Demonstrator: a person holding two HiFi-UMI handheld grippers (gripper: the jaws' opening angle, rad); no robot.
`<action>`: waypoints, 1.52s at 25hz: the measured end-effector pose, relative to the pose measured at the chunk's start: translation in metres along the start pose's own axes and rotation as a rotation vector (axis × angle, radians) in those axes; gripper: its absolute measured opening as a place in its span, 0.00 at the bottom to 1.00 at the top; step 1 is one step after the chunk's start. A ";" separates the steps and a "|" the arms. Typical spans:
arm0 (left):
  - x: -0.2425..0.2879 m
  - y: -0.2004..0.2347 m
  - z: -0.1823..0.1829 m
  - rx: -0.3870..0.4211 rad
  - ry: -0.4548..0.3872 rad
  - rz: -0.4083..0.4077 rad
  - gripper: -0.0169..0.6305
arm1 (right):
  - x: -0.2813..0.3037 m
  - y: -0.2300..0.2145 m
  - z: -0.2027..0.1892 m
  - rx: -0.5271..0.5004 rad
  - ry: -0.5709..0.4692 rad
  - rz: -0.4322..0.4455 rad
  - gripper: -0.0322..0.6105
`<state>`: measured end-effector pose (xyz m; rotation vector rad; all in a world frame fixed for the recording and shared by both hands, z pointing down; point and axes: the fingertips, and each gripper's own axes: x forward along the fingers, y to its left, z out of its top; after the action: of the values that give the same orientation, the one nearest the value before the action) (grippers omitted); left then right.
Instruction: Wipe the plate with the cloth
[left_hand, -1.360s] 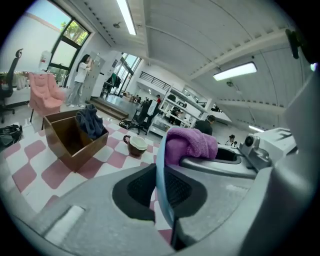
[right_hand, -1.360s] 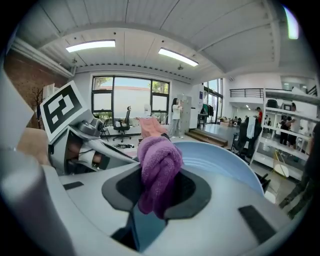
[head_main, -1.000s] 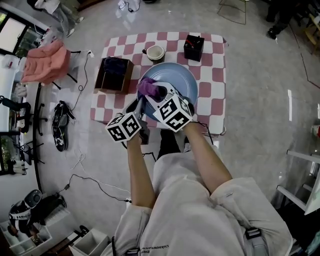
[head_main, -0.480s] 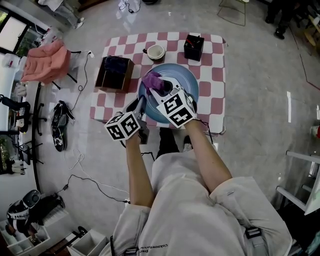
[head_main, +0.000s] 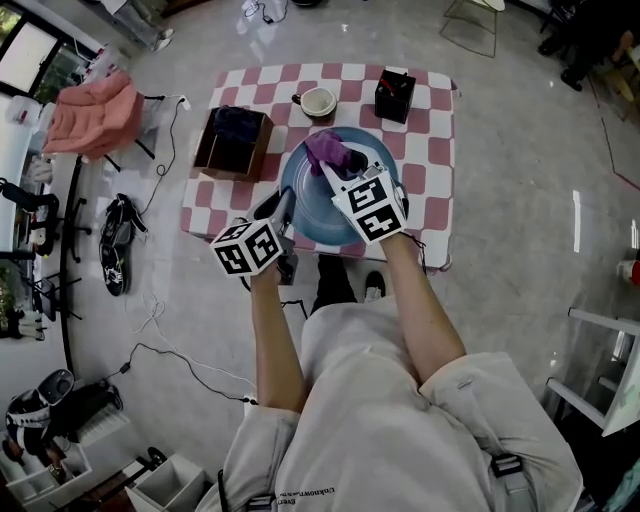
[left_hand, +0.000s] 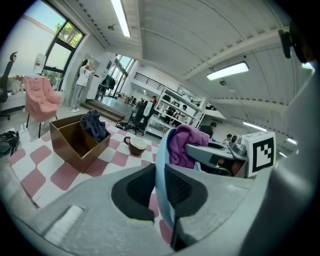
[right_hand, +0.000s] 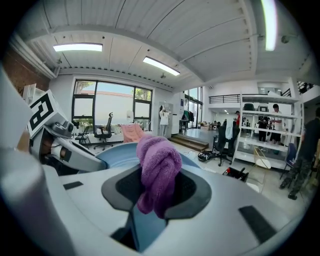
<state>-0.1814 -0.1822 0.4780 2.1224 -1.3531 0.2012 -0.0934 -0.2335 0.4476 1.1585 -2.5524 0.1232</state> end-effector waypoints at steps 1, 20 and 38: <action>0.000 0.001 0.000 0.003 0.001 0.002 0.08 | 0.000 -0.003 -0.002 0.011 0.005 -0.006 0.26; 0.004 0.007 -0.006 -0.042 -0.022 0.016 0.08 | -0.014 -0.056 -0.041 0.140 0.089 -0.140 0.26; -0.005 0.031 -0.005 -0.205 -0.135 0.087 0.08 | -0.013 -0.063 -0.067 0.123 0.199 -0.127 0.26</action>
<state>-0.2101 -0.1842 0.4928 1.9373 -1.4781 -0.0451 -0.0214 -0.2519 0.5024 1.2808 -2.3188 0.3512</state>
